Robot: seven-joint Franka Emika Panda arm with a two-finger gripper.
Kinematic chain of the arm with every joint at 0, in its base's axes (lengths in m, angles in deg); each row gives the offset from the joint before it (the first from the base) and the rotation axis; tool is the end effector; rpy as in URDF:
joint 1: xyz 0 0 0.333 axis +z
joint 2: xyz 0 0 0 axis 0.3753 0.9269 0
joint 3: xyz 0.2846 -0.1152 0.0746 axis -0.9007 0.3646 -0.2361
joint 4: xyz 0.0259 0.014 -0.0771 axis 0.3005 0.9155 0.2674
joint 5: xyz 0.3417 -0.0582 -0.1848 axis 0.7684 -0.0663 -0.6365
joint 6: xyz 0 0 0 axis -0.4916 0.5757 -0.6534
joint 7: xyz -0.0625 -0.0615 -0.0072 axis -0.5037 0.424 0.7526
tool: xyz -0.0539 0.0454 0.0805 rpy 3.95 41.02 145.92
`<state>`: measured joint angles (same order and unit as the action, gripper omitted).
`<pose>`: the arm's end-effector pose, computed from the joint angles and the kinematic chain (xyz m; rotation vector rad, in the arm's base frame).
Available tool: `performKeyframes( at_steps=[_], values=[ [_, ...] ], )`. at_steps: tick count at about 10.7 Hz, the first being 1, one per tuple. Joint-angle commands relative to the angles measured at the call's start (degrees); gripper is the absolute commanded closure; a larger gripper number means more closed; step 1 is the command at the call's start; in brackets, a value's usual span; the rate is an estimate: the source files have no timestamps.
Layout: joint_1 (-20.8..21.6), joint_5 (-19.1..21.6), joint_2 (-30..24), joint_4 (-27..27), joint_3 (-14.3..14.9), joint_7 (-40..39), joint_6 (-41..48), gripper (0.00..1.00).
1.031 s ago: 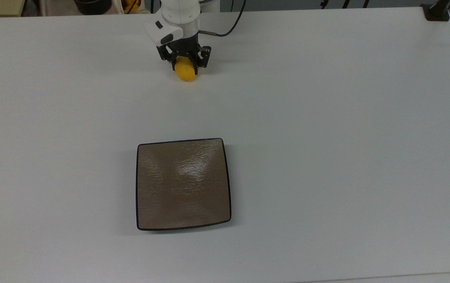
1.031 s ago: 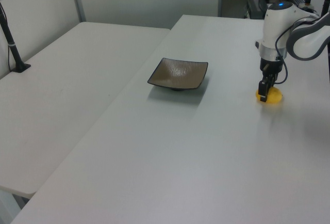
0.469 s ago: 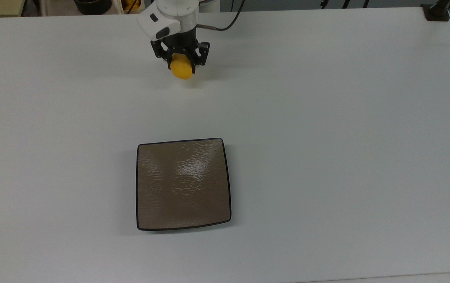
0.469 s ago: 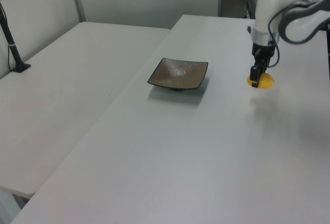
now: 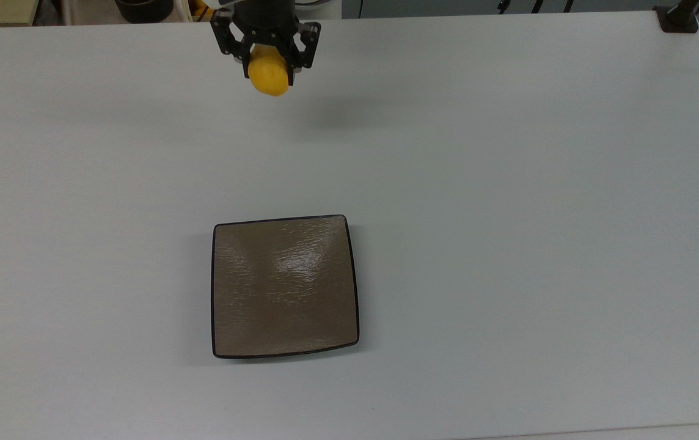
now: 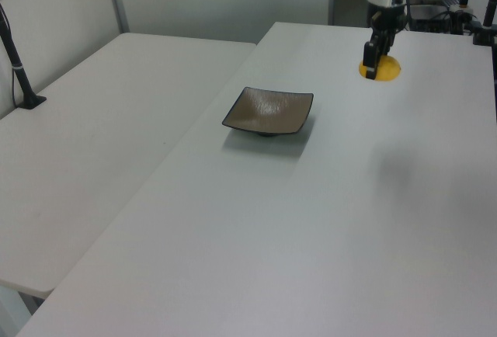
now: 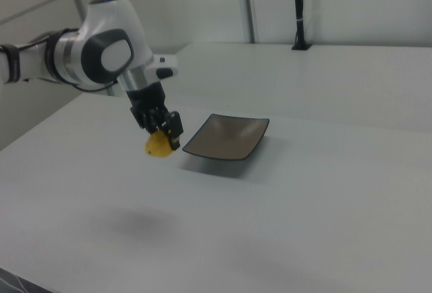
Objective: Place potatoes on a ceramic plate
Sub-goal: 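Lift the potato and carry it over the ceramic plate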
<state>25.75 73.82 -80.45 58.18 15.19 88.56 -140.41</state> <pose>0.5436 0.0381 0.5029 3.0750 -0.1099 0.1265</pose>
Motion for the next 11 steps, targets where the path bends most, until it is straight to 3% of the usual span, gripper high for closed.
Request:
performKeyframes(
  at_steps=[1, 5, 8, 11],
  values=[
    [-0.7, 2.9, 2.9, -9.7, -0.6, -3.6, 5.2, 0.79],
    [-1.5, 5.5, 9.1, -18.8, -0.6, -6.8, 6.3, 0.79],
    [-2.8, 6.2, 17.1, -27.1, -0.5, -9.4, 5.3, 0.79],
    [-3.6, 6.6, 22.2, -28.5, -0.5, -10.7, -8.0, 0.79]
  ],
)
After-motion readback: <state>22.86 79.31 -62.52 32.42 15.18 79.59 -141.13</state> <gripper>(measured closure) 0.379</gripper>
